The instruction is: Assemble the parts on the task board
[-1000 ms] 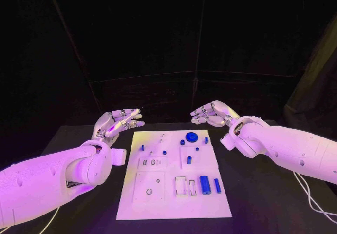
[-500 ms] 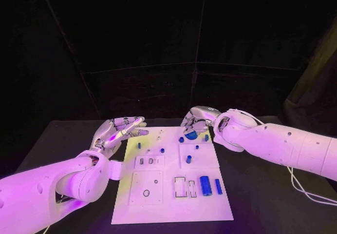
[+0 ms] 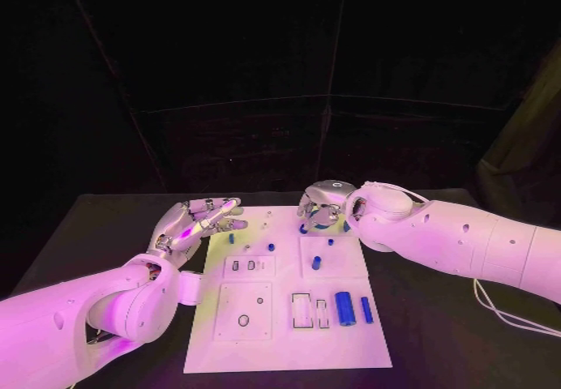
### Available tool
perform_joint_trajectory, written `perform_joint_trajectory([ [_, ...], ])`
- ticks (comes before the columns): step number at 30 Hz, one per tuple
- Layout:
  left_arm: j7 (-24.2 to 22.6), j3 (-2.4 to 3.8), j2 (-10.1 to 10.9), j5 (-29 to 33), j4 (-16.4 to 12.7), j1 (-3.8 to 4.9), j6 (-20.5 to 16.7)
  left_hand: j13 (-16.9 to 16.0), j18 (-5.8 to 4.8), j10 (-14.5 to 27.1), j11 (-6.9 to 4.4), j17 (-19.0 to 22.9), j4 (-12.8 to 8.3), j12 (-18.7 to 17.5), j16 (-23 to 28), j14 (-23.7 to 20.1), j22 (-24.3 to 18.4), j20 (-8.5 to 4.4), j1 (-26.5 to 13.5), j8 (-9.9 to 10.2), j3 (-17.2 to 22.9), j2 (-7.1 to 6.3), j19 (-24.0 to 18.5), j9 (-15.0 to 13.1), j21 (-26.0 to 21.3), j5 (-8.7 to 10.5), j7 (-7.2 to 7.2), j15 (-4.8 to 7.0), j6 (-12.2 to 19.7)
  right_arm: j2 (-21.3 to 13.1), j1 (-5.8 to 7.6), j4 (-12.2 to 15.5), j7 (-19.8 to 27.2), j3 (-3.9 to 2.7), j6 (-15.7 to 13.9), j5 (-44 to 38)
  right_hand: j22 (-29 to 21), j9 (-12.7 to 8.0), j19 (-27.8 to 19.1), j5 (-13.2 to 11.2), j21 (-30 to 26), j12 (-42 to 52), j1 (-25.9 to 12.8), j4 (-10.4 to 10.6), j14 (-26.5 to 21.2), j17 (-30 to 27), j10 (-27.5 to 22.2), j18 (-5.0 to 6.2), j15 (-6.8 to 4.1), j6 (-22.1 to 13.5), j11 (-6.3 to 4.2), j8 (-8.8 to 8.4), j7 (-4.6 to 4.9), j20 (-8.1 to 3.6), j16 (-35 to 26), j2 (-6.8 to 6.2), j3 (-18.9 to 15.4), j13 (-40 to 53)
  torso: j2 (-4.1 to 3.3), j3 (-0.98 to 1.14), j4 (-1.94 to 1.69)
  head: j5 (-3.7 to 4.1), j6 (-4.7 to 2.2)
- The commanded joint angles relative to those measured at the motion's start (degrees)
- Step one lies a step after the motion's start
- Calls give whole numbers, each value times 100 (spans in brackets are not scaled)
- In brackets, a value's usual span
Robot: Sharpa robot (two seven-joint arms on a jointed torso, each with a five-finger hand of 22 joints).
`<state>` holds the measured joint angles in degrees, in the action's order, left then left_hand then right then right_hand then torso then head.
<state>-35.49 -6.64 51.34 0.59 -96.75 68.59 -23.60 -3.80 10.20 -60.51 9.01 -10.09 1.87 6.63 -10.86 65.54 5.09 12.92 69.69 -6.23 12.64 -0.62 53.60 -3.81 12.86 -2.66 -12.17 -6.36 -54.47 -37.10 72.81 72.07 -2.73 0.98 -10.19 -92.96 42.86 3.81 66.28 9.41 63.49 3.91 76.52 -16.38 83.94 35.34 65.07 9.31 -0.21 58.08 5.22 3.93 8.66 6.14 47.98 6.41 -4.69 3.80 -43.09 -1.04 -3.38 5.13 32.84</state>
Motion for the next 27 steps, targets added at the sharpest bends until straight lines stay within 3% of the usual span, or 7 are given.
perform_joint_trajectory([
  [1, 10, 6, 5, -54, -13, 9, 102, 8, 35, 11, 32, -8, -37, -38, 27, -15, -9, 24, 36, 40, -14, -10, 6, 8, -35, -18, -25, -19, -25, 29, 16, -9, -111, -6, 279, -266, 224, 0, 96, -16, 172, -8, -25, 4, 88, 222, -33, -133, 25, -41, -3, -22, -5, 0, 226, 49, -15, 7, -34, -2, -20, -1, 8],
  [12, 40, 6, 24, -54, 2, 11, 107, 9, 35, 17, 38, -12, -43, -50, 38, -18, -14, 27, 38, 49, -12, -5, 7, 8, -40, -19, -32, -23, -22, 115, 15, -93, -97, -4, 536, -304, 576, 3, 176, -6, 449, -9, 16, -5, 89, 596, 12, -176, 24, -10, -12, -14, -14, 4, 620, 137, 61, -6, -65, 8, -12, -27, 20],
  [20, 62, 6, 39, -54, 8, 12, 121, 8, 36, 21, 43, -21, -54, -68, 53, -17, -22, 30, 50, 63, 2, 20, 11, 8, -48, -20, -39, -26, -21, 153, 15, -146, -66, -3, 602, -313, 935, 6, 278, -136, 721, -17, 108, -19, 94, 935, 88, -224, 14, 91, -29, -6, -27, -3, 983, 338, 303, -18, -82, 15, -14, -29, 32],
  [27, 82, 6, 50, -54, 12, 14, 125, 7, 37, 20, 45, -29, -63, -80, 65, -12, -28, 32, 62, 72, 17, 43, 15, 7, -53, -22, -40, -27, -22, 166, 14, -147, -19, -2, 696, -315, 1359, 21, 430, -410, 1006, -3, 214, -26, 111, 1285, 260, -287, -16, 291, -70, 33, -57, -24, 1334, 509, 684, -15, -97, 11, -9, -27, 45],
])
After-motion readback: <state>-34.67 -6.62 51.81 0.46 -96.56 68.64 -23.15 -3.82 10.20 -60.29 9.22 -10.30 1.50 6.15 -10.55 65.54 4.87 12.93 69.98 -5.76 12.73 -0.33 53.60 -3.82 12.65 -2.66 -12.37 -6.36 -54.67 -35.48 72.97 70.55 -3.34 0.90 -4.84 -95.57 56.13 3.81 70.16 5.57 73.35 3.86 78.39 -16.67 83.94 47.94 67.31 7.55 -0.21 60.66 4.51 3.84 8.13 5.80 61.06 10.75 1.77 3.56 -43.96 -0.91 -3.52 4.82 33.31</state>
